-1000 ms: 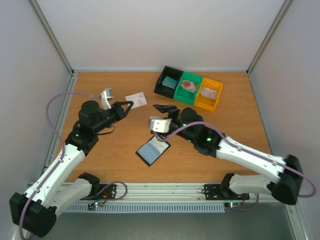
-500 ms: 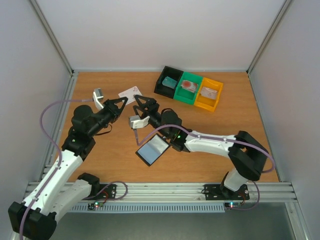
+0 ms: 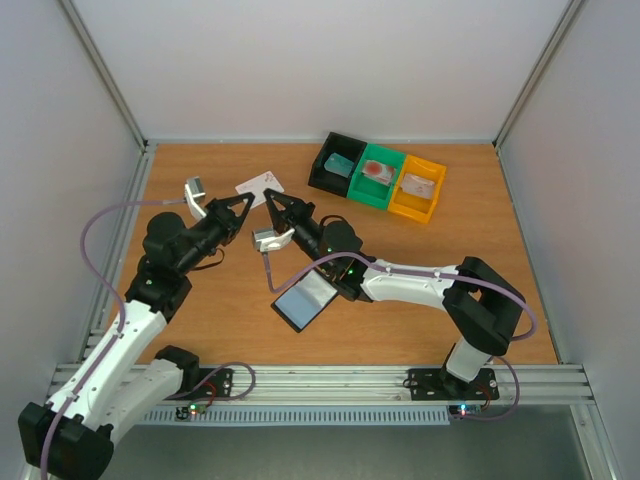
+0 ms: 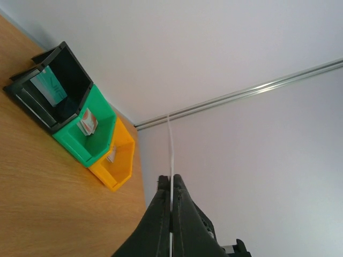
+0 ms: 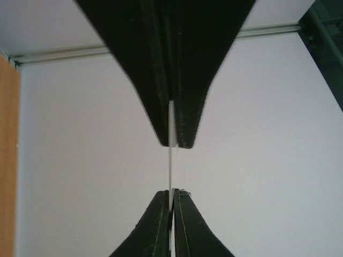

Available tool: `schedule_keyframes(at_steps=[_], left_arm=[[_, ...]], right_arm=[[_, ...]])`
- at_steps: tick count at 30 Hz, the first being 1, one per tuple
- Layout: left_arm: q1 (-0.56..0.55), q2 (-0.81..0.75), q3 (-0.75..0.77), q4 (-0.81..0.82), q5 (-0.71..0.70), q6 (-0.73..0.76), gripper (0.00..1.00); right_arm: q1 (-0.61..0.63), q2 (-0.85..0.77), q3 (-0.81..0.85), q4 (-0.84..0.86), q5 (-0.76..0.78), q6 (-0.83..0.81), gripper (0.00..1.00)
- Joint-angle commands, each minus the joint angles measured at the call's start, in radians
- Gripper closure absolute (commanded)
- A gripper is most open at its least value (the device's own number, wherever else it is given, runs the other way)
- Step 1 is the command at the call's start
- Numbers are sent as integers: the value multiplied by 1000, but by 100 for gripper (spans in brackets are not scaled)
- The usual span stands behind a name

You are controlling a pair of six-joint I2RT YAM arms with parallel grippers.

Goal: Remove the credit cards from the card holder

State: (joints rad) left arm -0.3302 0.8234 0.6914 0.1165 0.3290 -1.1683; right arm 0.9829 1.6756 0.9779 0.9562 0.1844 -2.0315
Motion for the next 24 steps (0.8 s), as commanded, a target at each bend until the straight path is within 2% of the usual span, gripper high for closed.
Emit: schedule_keyframes(at_steps=[1, 5, 6, 7, 9, 11, 14, 17, 20, 22, 24], left_arm=[[3, 0, -4, 71, 8, -2, 100], [3, -6, -17, 64, -7, -8, 100], [3, -7, -20, 64, -14, -10, 96], [3, -9, -28, 63, -22, -10, 85], [3, -15, -38, 37, -51, -13, 41], [6, -28, -65, 23, -70, 1, 4], [11, -73, -124, -49, -94, 169, 1], [26, -121, -182, -254, -202, 287, 1], [61, -145, -273, -321, -318, 282, 1], [93, -157, -320, -324, -325, 254, 1], [115, -161, -354, -329, -325, 251, 1]], right_arm=[[7, -17, 28, 70, -2, -23, 99], [7, -43, 27, 19, 23, -7, 99], [7, -57, 26, -13, 34, 4, 99], [7, -70, 26, -41, 49, 19, 99], [4, -98, 29, -107, 81, 48, 99], [-14, -131, 53, -268, 132, 108, 99], [-120, -193, 140, -680, 169, 325, 99], [-304, -191, 376, -1312, 45, 651, 99], [-464, -135, 467, -1479, 88, 741, 99], [-558, -72, 539, -1602, 61, 781, 99], [-625, -17, 586, -1655, 90, 781, 99]])
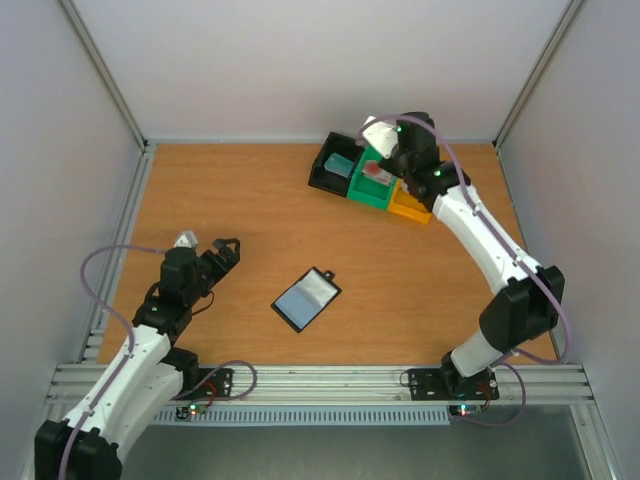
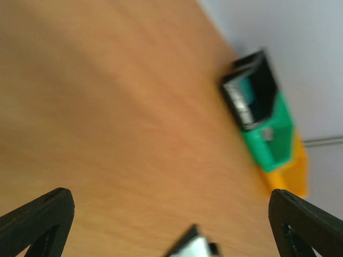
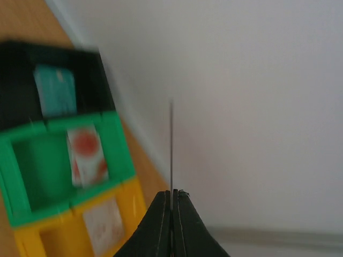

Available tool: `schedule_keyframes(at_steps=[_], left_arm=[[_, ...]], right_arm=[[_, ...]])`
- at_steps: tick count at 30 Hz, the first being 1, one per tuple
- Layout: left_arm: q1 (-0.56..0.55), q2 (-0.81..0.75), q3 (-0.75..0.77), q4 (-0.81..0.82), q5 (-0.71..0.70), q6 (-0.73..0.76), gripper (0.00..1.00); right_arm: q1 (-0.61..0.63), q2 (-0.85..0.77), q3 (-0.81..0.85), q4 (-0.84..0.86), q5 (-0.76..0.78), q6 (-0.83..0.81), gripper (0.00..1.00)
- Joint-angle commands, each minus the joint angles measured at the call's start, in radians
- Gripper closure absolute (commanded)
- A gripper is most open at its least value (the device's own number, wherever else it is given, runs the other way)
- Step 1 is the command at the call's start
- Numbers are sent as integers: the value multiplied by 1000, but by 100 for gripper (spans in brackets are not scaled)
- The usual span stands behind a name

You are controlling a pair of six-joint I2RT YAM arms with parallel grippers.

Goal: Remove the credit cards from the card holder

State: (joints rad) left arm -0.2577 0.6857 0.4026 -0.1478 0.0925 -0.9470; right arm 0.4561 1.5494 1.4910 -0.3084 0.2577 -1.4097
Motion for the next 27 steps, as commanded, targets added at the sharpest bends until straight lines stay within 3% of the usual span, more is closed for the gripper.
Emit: schedule_keyframes(at_steps=[1, 7, 14, 27], left_arm=[[50, -29, -80, -71, -89, 26, 1], [74, -50, -136, -50, -128, 12, 1], [78, -5, -145, 63, -130, 34, 1], [89, 8, -158, 97, -137, 46, 1]], right_arm=[[-129, 134, 81, -401, 34, 143, 99], [-278, 295, 225, -499, -29, 141, 99], [-322, 468, 353, -543, 2, 79, 99], [-336, 636, 392, -356, 75, -159, 99]])
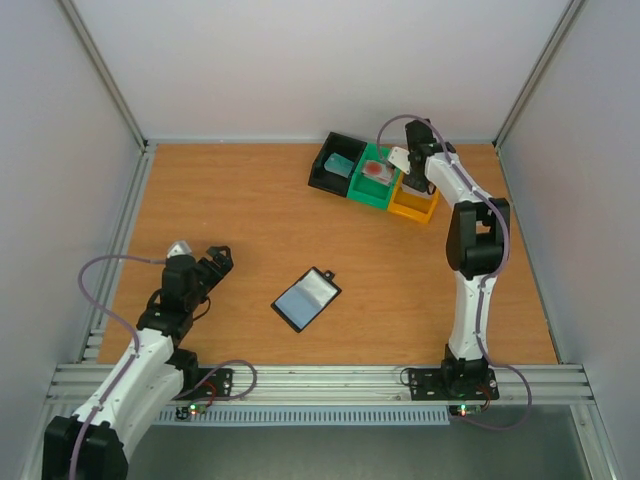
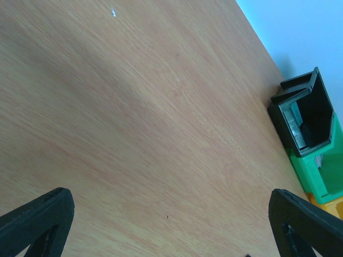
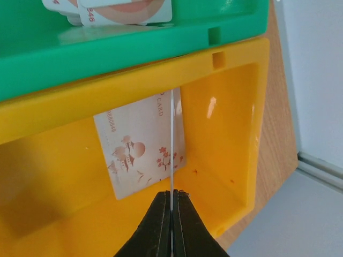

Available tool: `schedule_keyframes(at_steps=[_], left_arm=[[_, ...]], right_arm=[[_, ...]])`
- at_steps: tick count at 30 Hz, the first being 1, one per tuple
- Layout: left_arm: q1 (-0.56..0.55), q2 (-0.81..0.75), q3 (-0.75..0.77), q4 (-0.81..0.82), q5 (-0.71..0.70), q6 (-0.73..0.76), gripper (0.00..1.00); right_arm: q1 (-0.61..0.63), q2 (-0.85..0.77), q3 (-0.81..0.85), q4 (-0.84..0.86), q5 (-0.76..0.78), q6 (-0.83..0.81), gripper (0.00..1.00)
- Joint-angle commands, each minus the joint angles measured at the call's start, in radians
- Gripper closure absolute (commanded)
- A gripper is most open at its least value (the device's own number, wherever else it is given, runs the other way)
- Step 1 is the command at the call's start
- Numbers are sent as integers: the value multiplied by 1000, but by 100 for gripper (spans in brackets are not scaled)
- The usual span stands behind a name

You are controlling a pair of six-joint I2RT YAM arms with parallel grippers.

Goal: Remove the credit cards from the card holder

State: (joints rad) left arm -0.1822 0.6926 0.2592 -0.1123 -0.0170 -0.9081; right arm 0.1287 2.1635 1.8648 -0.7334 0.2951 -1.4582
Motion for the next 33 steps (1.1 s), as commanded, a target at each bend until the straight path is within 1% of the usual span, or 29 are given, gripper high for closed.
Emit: schedule_keyframes(at_steps=[1, 4, 9, 12, 16, 20, 22, 25, 29, 31, 33], left_arm=[[13, 6, -16, 65, -24, 3, 1], [13, 16, -17, 67, -22, -3, 1], [15, 34, -20, 77, -23, -3, 1], [15, 44, -20, 76, -14, -5, 1], [15, 57, -21, 82, -15, -8, 1], [16, 73, -21, 83, -1, -12, 1], [16, 71, -21, 82, 0, -14, 1], [15, 69, -21, 86, -5, -10, 1], [16, 67, -22, 83, -5, -8, 1], [16, 70, -23, 83, -4, -8, 1], [16, 74, -23, 83, 1, -10, 1]], right_arm=[[-10, 23, 11, 88, 35, -129, 99], [-11, 33, -5, 152, 49, -186, 99], [-12, 30, -94, 342, 47, -306, 99], [-15, 44, -112, 378, 48, -337, 99], [-15, 48, -127, 402, 32, -352, 98], [-15, 21, -182, 428, 2, -372, 92], [-15, 6, -205, 422, -31, -369, 92], [-17, 2, -219, 418, -37, -361, 95], [-20, -4, -233, 413, -39, -364, 93], [-20, -14, -234, 397, -47, -359, 89], [-21, -24, -234, 388, -49, -355, 81]])
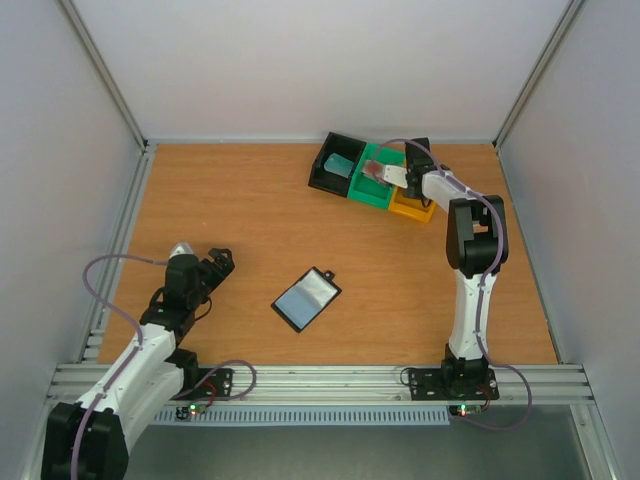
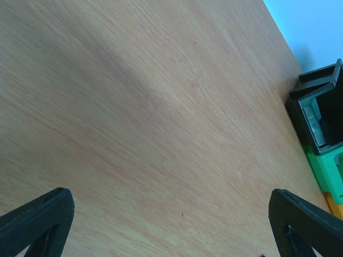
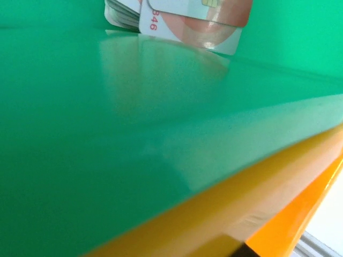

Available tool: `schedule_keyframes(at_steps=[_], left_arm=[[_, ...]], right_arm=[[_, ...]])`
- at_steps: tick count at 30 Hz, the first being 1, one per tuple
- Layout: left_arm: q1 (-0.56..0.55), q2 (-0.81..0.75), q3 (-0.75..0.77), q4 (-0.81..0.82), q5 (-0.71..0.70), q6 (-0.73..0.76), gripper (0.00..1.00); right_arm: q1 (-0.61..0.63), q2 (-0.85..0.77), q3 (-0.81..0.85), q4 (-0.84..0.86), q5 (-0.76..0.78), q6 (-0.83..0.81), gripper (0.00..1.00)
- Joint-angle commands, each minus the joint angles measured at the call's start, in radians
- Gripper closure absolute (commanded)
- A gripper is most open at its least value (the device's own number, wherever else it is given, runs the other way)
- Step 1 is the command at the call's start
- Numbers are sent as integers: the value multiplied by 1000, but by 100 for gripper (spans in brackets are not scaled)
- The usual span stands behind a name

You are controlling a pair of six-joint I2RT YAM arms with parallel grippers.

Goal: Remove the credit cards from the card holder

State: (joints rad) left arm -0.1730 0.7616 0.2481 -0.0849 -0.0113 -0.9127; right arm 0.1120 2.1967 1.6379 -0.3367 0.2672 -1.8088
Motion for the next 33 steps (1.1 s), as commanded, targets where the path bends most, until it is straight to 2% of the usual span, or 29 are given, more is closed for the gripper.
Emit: schedule_keyframes(at_steps=[1, 5, 12, 14, 15, 18, 23, 27, 29, 33], left_arm=[[7, 7, -12, 56, -3, -7, 1], [7, 8, -12, 57, 0, -11, 1], [7, 9, -13, 58, 4, -5, 1], [6, 0, -13, 54, 2, 6, 1], [7, -7, -13, 54, 2, 11, 1], [7, -24, -12, 57, 5, 44, 1], [7, -74, -6, 65, 8, 141, 1], [7, -132, 24, 47, 36, 276, 1], [7, -138, 57, 23, 21, 398, 1], [8, -90, 114, 33, -150, 634, 0]], right_arm=[[-4, -60, -6, -9, -18, -5, 75], [-6, -89, -1, -15, -25, 23, 49], [-6, -243, -50, 25, -136, 192, 31], [-6, -303, -73, 42, -169, 297, 5], [-6, -342, -87, 49, -191, 361, 2], [-16, -490, -177, 106, -287, 623, 2], [-86, -784, -494, 261, -463, 1024, 2], [-148, -969, -696, 286, -477, 1200, 1], [-172, -1061, -815, 367, -458, 1280, 2], [-204, -1176, -986, 447, -420, 1332, 2]])
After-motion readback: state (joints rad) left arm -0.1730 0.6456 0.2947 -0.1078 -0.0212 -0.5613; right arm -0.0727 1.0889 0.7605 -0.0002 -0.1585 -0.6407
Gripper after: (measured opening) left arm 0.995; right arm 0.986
